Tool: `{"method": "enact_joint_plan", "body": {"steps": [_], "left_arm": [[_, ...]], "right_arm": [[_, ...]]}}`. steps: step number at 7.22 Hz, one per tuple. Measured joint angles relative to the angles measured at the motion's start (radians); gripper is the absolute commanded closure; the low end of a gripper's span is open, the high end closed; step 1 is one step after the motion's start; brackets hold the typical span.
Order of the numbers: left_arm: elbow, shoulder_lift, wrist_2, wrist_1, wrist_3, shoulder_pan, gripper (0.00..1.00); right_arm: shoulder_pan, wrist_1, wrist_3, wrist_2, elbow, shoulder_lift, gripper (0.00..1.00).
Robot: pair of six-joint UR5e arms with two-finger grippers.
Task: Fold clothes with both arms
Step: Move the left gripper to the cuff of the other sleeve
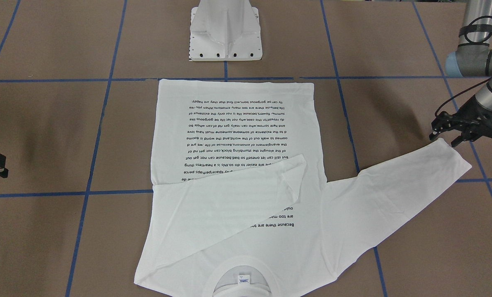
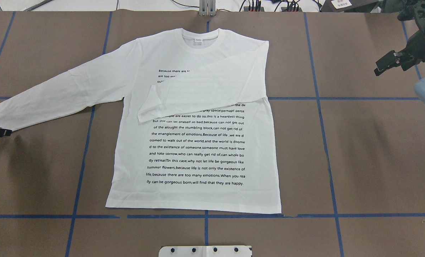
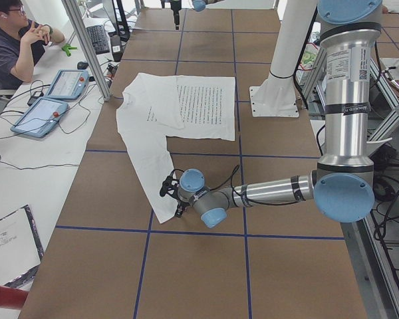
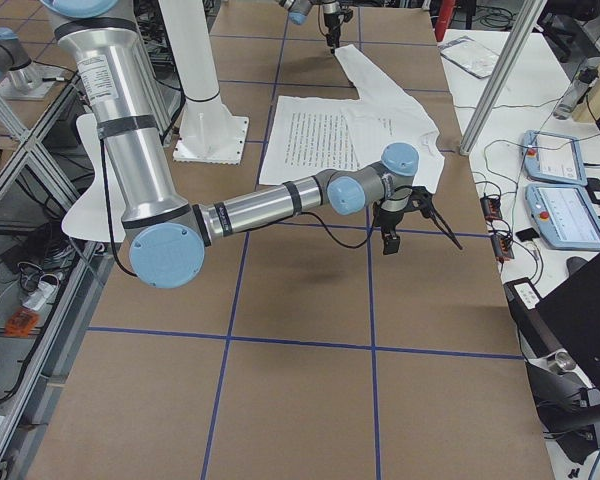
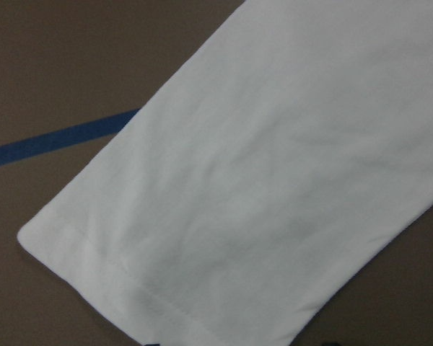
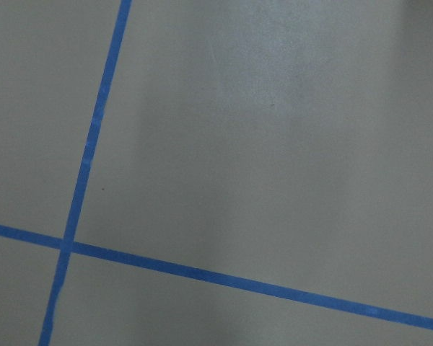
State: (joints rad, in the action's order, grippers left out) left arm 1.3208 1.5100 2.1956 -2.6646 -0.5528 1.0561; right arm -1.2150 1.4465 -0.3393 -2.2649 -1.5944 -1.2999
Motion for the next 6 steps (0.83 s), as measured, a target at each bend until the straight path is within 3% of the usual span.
{"method": "enact_joint_plan", "body": {"steps": [5,6], "left_arm": [[0.0,0.0,-0.012,0.0,0.002,-0.006,0.34],[0.0,-0.001,-0.013,-0.002,0.003,-0.007,0.42]], "right_arm": [[0.0,0.0,-0.001,0.002,-0.004,-0.006,0.0],[0.0,0.0,-0.001,0.003,-0.004,-0.007,0.0]]}}
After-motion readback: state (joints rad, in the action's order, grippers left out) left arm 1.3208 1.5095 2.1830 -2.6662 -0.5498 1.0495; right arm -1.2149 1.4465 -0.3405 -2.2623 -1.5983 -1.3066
